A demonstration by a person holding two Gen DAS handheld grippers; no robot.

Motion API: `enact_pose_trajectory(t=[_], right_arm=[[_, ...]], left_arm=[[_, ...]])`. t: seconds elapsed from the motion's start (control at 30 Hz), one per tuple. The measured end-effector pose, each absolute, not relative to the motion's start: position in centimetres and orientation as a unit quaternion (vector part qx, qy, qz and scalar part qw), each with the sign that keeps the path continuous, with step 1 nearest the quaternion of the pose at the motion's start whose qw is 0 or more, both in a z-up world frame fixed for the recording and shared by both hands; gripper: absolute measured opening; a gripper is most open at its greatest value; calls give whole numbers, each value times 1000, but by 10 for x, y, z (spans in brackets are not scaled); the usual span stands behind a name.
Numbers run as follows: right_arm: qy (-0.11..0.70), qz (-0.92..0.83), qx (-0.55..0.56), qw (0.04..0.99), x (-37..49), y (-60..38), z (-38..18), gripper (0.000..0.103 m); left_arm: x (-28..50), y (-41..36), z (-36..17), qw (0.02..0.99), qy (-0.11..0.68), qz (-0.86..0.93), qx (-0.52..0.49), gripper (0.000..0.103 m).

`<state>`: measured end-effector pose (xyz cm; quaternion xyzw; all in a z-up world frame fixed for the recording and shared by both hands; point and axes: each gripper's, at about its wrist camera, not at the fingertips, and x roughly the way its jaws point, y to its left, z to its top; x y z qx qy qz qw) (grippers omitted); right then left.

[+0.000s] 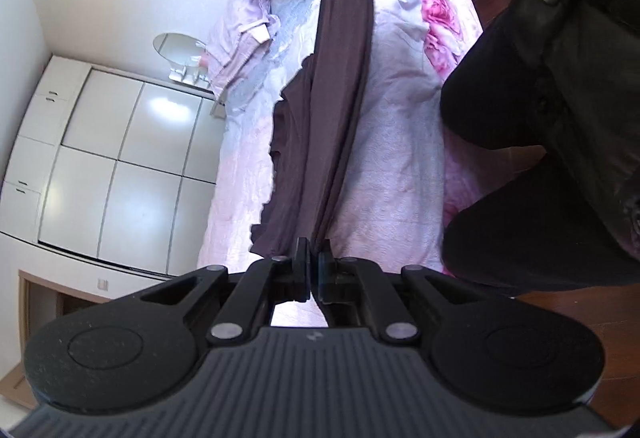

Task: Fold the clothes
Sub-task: 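Grasp the shirt edge with the right tool while the left tool holds the hem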

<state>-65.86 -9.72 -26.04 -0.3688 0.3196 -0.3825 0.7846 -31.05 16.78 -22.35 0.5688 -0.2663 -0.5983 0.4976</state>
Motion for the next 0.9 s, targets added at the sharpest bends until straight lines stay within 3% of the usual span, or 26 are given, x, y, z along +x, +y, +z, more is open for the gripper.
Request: enact_pose_trajectory(t=[0.47,0.7,0.9], right_arm=[[304,-403,-372,779,-663,-95,-243,1],[292,-393,-395,777,-630,-174,-207,1],[320,-368,-391,780,-573,-302,-209,1]], left_arm=[[-303,156,-192,504,-292,-591,558,2],[-256,42,-164,536,-283,-566,559,3],[-201,-85,-165,555,-260,-559,559,3]])
